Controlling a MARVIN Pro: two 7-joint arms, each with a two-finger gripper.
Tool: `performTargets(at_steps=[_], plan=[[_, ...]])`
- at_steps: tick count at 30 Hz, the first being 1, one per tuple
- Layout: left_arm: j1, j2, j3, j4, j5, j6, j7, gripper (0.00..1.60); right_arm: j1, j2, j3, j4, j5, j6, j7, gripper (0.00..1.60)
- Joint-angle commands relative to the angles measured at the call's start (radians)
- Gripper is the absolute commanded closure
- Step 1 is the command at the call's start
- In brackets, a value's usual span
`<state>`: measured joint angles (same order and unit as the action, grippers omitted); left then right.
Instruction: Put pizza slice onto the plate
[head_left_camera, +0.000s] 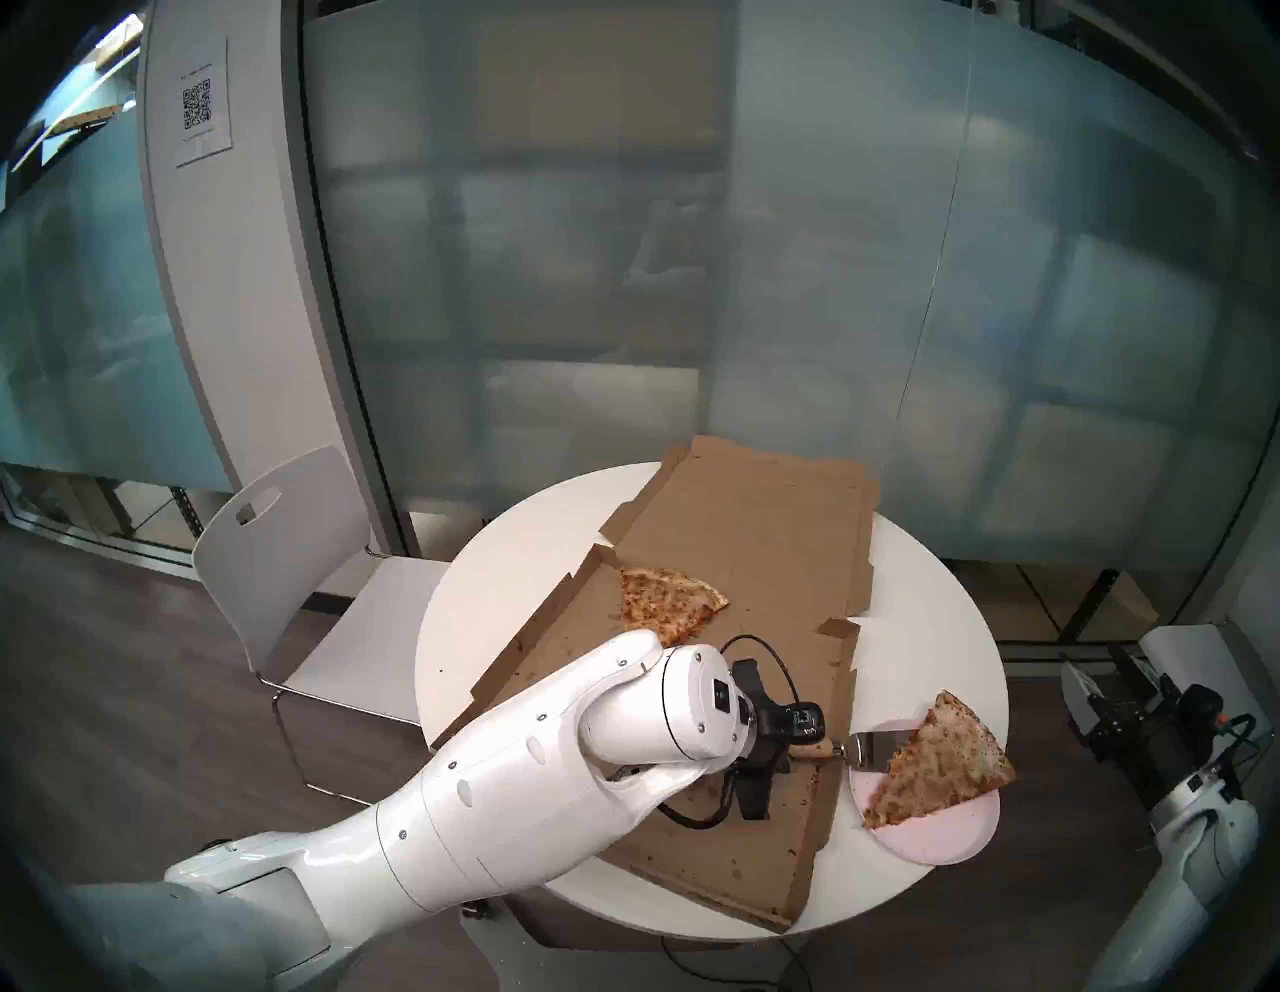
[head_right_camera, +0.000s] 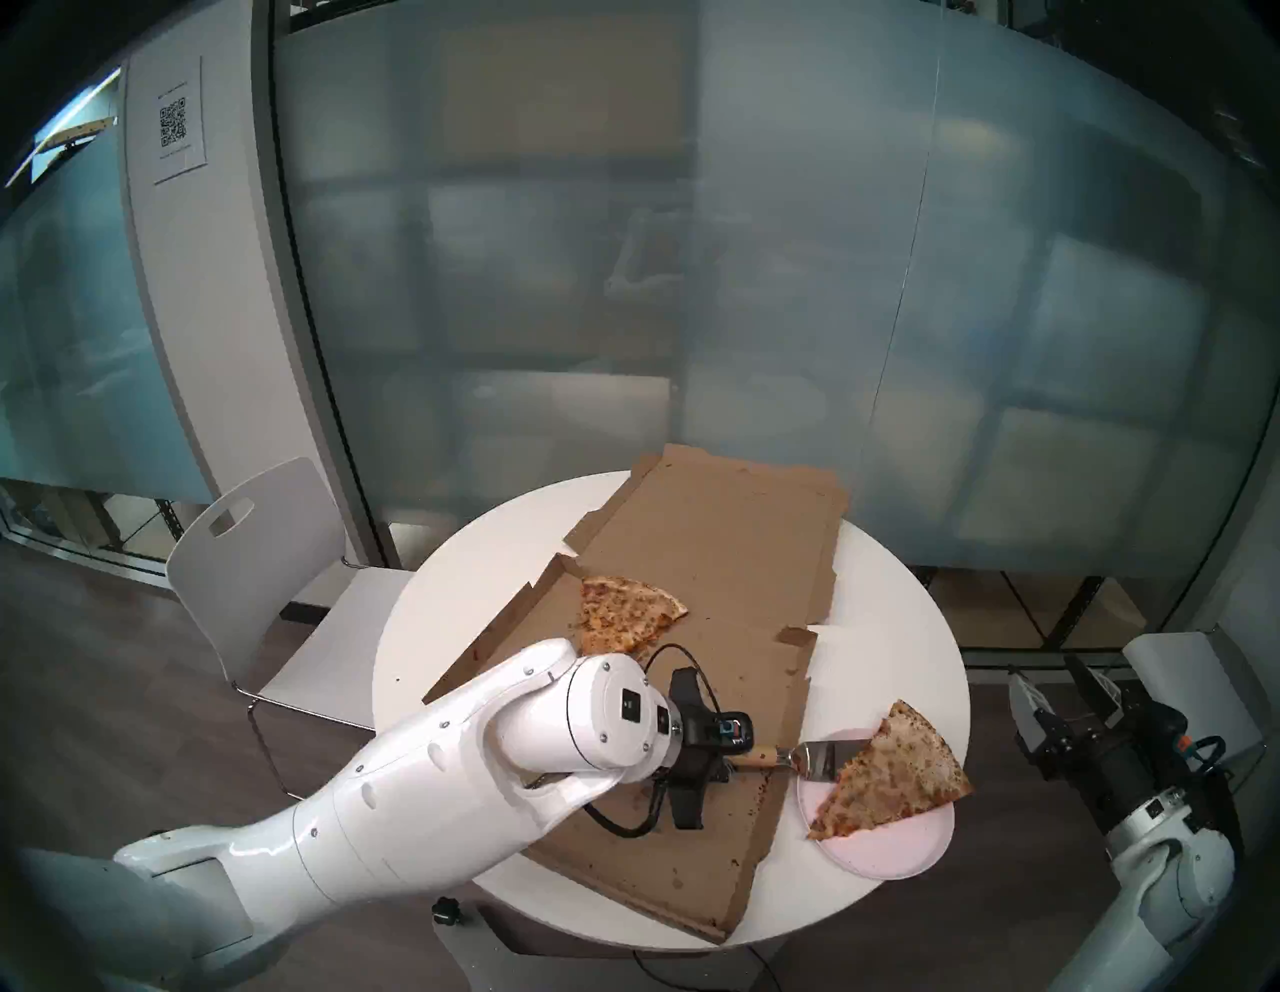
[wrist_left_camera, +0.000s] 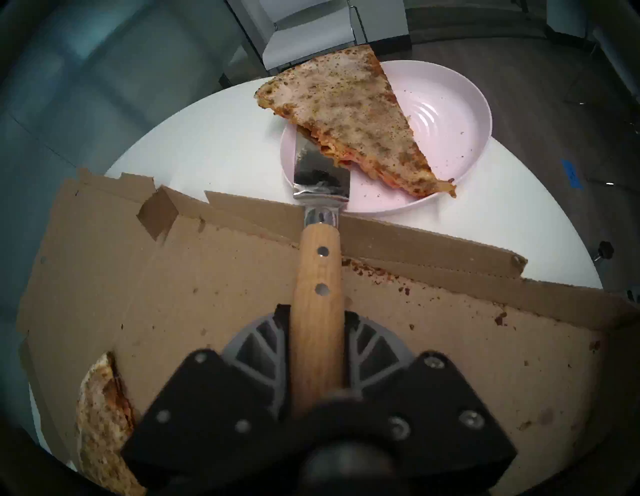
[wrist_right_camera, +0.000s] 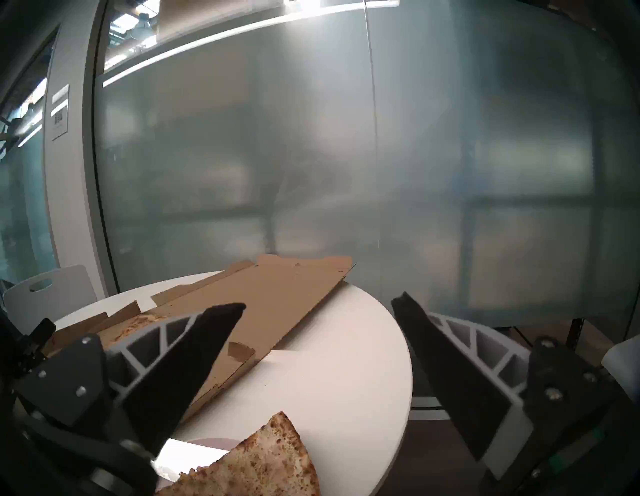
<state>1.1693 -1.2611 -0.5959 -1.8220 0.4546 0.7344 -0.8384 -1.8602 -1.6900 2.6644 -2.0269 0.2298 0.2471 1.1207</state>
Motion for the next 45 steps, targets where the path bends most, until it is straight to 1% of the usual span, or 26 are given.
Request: performTargets(at_steps=[1,8,19,21,28,29,37,43,45], plan=[[-0.034,0.009,0.009,-0.054,0.02,0.018,-0.02,1.6,-0.003,-0.006,0.007,-0.025,0.01,-0.001,0.005,0.0],[-0.067,0.042,0.046,-0.077,0.08,0.022,-0.03,1.6,-0.004,-0.011,0.012,-0.029,0.01,0.0,0.01,0.0],[-0.084,0.063,0.047,-0.104,0.112,0.028,-0.043,1.6,-0.005,-0.024,0.022,-0.034,0.007,-0.001,0.025,0.0],[-0.087,0.071,0.049,-0.124,0.123,0.033,-0.045,1.6,-0.004,-0.026,0.024,-0.033,0.006,-0.002,0.03,0.0],[-0.088,0.076,0.057,-0.141,0.141,0.039,-0.046,1.6,-0.004,-0.029,0.024,-0.032,0.008,-0.004,0.036,0.0],[-0.105,0.081,0.077,-0.143,0.16,0.038,-0.055,1.6,-0.005,-0.029,0.024,-0.033,0.007,-0.005,0.036,0.0],[-0.128,0.081,0.1,-0.142,0.174,0.044,-0.081,1.6,-0.004,-0.031,0.027,-0.032,0.006,-0.007,0.039,0.0],[-0.16,0.088,0.135,-0.148,0.22,0.051,-0.098,1.6,-0.003,-0.03,0.029,-0.035,0.008,-0.004,0.041,0.0],[-0.161,0.09,0.136,-0.15,0.226,0.051,-0.097,1.6,-0.003,-0.03,0.029,-0.036,0.008,-0.003,0.041,0.0]])
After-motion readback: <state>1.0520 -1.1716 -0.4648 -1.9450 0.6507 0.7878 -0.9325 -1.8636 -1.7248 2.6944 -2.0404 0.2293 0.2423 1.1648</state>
